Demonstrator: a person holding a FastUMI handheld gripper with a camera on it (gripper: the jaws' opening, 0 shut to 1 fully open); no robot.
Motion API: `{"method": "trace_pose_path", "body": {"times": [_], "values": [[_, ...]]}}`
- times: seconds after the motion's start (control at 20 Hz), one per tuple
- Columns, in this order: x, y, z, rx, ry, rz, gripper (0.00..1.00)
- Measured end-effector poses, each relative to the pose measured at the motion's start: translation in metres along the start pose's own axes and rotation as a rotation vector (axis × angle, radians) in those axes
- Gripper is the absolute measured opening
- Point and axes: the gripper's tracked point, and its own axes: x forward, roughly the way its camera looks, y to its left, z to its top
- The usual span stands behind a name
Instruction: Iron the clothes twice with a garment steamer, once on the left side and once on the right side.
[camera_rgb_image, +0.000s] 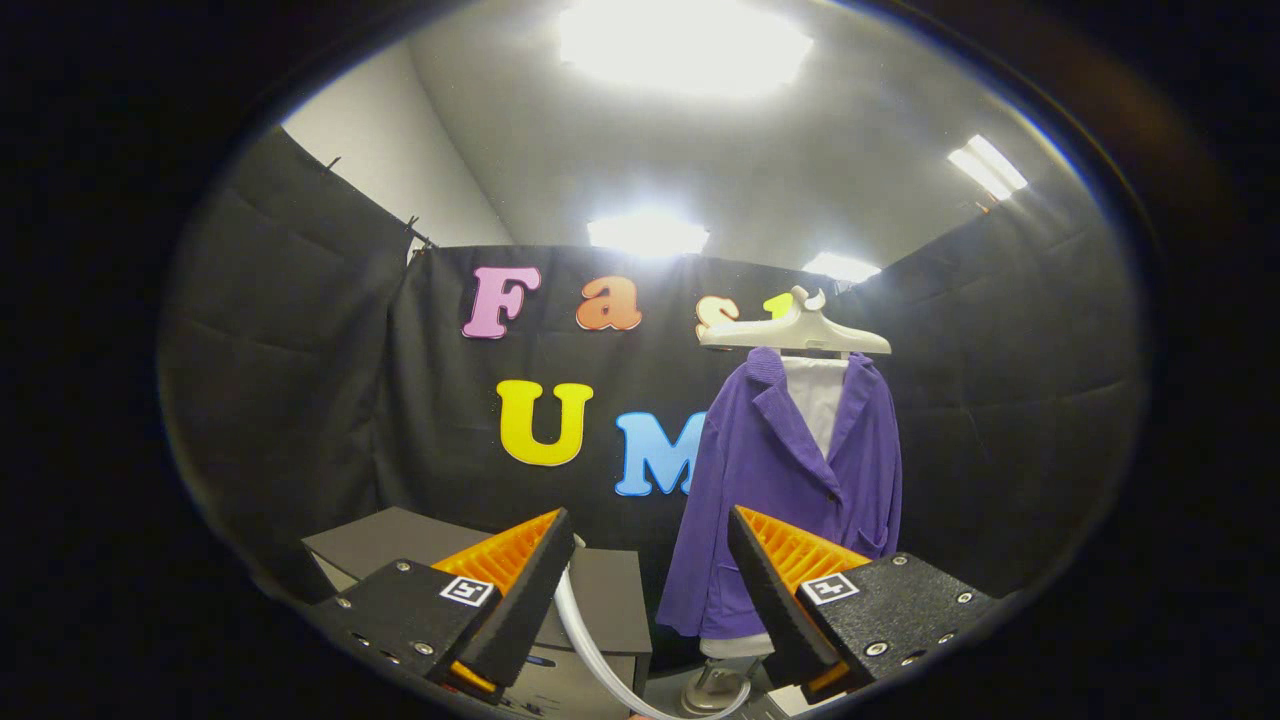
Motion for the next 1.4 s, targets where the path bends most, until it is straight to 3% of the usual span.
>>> {"method": "trace_pose_path", "body": {"times": [0.3, 0.6, 1.0, 1.4], "values": [[0.075, 0.033, 0.017, 0.015, 0.083, -0.004, 0.95], [0.145, 0.053, 0.004, 0.104, 0.190, 0.011, 0.95], [0.235, 0.084, -0.071, 0.144, 0.423, 0.043, 0.95], [0.289, 0.106, -0.148, 0.233, 0.594, 0.093, 0.95]]}}
